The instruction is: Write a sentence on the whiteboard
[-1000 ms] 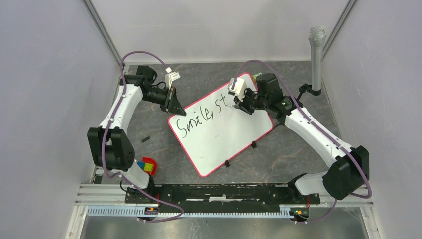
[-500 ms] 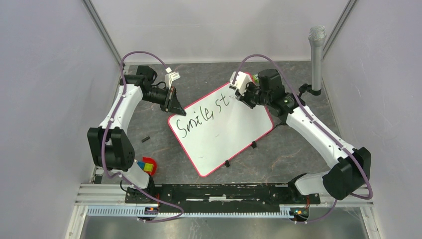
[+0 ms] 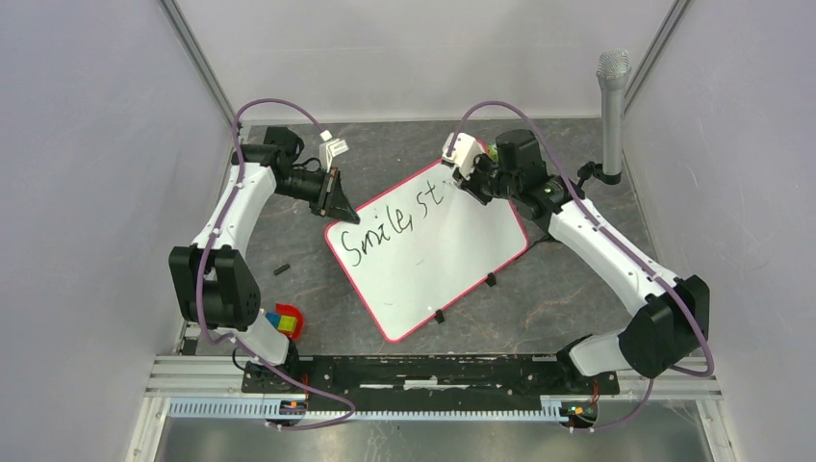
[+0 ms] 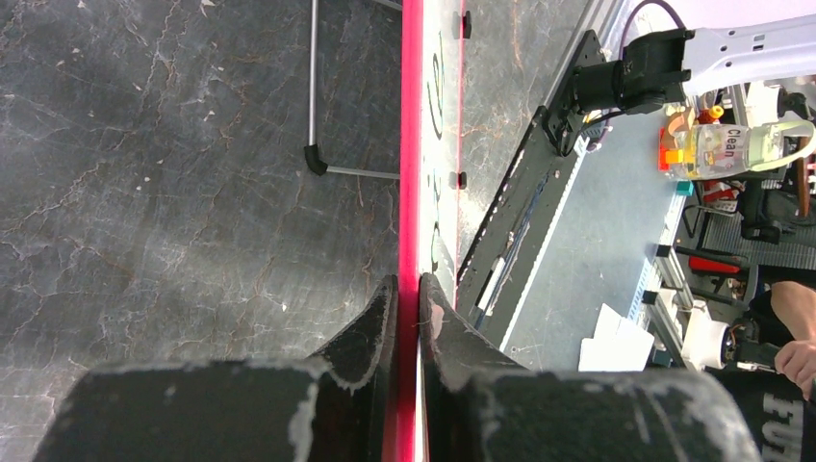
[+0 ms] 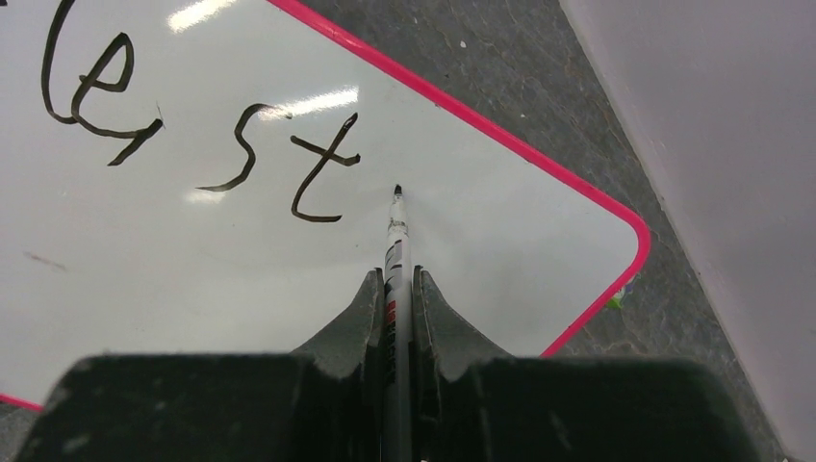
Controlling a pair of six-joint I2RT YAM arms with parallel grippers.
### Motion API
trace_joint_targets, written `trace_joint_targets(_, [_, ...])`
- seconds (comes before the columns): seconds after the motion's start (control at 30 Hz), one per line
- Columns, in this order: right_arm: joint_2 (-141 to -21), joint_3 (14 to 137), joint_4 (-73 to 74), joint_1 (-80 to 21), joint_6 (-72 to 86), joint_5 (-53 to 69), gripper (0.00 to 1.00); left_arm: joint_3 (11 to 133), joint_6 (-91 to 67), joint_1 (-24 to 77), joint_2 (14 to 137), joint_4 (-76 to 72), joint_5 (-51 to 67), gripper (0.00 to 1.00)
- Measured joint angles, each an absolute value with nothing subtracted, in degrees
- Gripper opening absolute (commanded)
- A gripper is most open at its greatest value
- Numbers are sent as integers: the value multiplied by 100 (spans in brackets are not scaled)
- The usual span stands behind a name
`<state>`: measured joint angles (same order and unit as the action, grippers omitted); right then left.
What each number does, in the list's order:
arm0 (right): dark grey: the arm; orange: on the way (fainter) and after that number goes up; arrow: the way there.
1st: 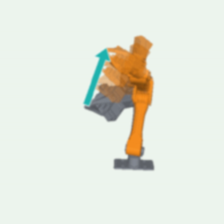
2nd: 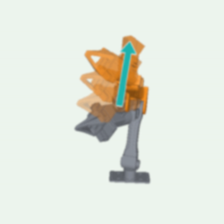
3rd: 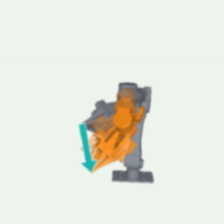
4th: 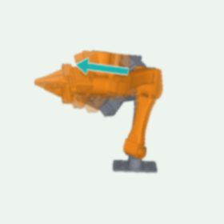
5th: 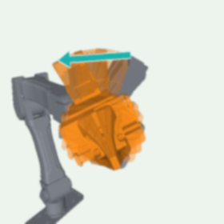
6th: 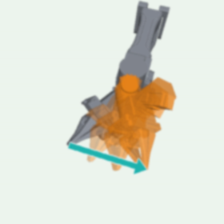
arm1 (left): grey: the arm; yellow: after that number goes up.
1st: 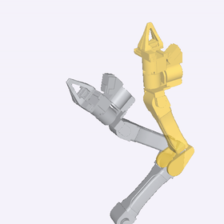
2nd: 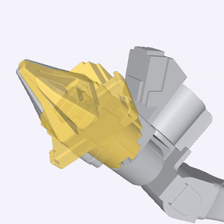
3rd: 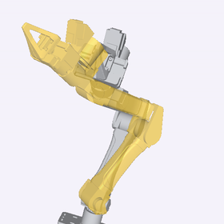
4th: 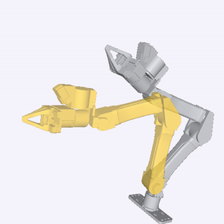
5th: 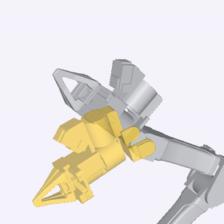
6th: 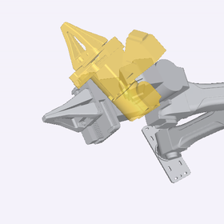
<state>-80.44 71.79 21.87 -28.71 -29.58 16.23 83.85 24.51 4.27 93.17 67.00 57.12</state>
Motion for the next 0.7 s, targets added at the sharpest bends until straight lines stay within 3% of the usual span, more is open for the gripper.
trace_joint_targets(0.7, [-7905, 6877, 2150, -2875, -3050, 1944, 0, 8405, 2453, 438, 9319, 6729, 5688, 2])
